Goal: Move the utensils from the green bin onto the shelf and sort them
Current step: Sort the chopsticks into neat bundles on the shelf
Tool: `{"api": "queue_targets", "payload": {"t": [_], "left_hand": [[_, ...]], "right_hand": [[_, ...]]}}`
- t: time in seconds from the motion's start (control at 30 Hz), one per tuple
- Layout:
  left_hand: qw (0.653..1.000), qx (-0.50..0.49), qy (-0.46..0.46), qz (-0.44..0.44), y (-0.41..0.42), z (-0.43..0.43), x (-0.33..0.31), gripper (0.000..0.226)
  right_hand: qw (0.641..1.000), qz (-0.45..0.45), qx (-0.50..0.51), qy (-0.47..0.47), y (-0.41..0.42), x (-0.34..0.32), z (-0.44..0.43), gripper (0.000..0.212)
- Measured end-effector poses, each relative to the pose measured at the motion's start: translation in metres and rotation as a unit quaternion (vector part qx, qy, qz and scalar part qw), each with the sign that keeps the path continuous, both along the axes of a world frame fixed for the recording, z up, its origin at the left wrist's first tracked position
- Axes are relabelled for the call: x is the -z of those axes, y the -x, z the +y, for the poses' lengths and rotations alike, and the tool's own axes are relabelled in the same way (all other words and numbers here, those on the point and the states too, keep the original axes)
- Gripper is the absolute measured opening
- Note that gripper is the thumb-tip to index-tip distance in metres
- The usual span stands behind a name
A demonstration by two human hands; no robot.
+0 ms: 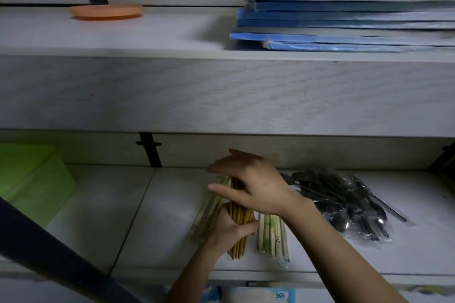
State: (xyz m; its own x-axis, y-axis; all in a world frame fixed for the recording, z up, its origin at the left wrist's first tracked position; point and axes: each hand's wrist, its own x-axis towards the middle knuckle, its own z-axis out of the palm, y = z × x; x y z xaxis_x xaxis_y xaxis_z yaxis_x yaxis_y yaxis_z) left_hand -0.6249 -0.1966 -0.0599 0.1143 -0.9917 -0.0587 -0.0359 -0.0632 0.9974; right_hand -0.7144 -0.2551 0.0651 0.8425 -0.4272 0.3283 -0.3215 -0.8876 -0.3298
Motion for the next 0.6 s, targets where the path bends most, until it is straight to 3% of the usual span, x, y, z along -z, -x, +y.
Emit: {"api": "queue_targets", "payload": {"t": [0.2,0.37,0.5,0.6], "left_hand": [[0.998,-0.013,-0.055,0.018,0.007,0.002,0.0,0.015],[0.99,0.001,-0.134,-0.038,0.018,-0.001,-0.019,0.024],[0.966,0.107,-0.122,-0.202,0.012,-0.01,-0.045,0.018],[0.905,0.192,-0.113,-0.362,0.002,-0.016,-0.056,0.014]], "right_hand": [[0.992,0.115,0.044,0.041,0.009,-0.009,-0.006,0.046],[0.979,0.185,0.077,0.04,0.034,-0.029,-0.015,0.042],[0.935,0.335,0.084,0.085,0.067,-0.041,-0.023,0.07],[0.903,0.424,0.055,0.048,0.076,-0.015,-0.025,0.059]]}}
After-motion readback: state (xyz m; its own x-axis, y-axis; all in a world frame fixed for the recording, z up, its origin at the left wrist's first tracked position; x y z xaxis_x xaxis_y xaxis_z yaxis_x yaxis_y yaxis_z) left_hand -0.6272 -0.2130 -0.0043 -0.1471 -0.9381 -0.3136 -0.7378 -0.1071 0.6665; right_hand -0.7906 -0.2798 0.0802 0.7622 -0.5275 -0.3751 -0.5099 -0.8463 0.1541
